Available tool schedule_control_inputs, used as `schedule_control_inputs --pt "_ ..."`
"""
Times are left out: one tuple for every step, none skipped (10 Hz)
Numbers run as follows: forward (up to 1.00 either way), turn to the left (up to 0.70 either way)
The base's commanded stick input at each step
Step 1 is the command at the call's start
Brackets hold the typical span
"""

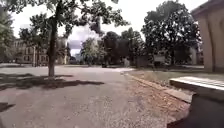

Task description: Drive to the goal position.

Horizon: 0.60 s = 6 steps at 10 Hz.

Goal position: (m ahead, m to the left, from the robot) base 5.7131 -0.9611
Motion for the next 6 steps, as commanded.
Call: schedule_control_inputs --pt "0.85 0.26" --pt "0.85 0.34" --pt "0.85 0.34" --pt "0.85 0.34" --pt "0.85 0.31" --pt "0.85 0.24"
